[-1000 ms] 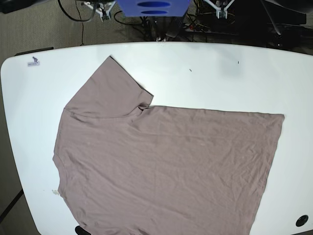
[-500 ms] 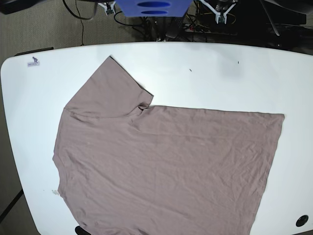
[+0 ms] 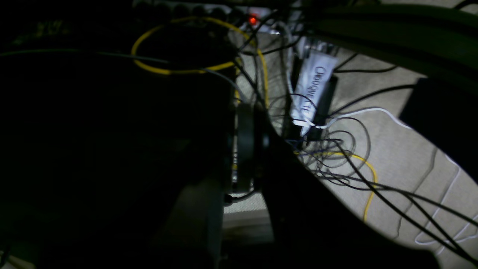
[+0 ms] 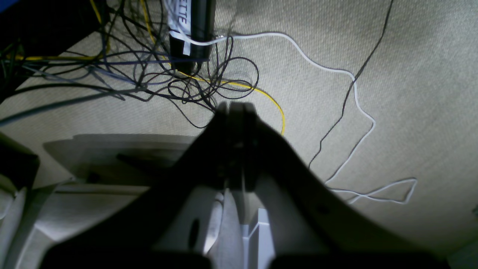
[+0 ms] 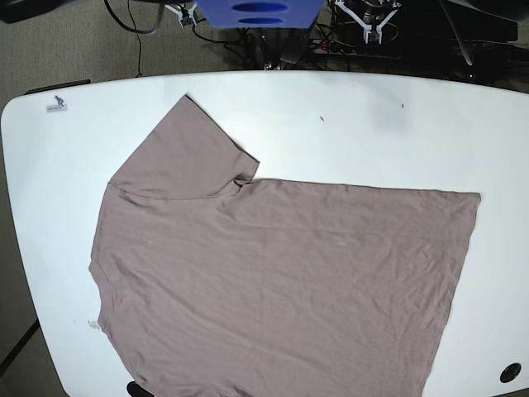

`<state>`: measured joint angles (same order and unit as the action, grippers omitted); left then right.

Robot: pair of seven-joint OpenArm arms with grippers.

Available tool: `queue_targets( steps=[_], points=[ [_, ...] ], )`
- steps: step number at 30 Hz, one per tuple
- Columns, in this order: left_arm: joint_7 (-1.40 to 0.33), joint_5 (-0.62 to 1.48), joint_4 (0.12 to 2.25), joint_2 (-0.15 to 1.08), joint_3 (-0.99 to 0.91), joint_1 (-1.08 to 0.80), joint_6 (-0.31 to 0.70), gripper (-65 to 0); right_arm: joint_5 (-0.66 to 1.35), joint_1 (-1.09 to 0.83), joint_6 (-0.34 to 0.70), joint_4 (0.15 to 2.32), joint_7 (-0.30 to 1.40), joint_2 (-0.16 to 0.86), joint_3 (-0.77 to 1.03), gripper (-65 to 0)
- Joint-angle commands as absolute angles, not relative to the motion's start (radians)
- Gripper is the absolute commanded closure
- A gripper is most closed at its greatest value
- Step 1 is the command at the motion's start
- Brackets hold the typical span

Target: Fold the T-shirt properly

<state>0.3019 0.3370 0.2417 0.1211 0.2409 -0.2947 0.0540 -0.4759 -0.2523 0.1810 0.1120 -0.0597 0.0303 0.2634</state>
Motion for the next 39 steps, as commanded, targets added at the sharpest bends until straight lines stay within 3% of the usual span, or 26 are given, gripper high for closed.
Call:
queue_targets(
  steps=[1,10,20,28,39],
  points=[
    [0.317,0.339,0.245,0.123,0.24,-0.306,0.059,-0.2,-0.472,-0.265,0.186,0.124,-0.063,0.034,0.266,0.0],
    [0.343,0.339,0.279,0.134,0.238,-0.351,0.058,-0.4,-0.47,-0.341,0.191,0.215,-0.07,0.034,0.272,0.0],
    [0.351,0.329,0.564,0.196,0.24,-0.528,0.052,-0.2,-0.464,-0.598,0.192,0.688,-0.07,0.032,0.261,-0.1],
    [0.342,0.327,0.527,0.193,0.239,-0.508,0.051,0.0,-0.477,-0.585,0.189,0.635,-0.084,0.031,0.267,-0.1],
    [0.343,0.331,0.635,0.213,0.235,-0.57,0.051,-0.1,-0.444,-0.713,0.195,0.861,-0.075,0.029,0.257,0.0]
  ],
)
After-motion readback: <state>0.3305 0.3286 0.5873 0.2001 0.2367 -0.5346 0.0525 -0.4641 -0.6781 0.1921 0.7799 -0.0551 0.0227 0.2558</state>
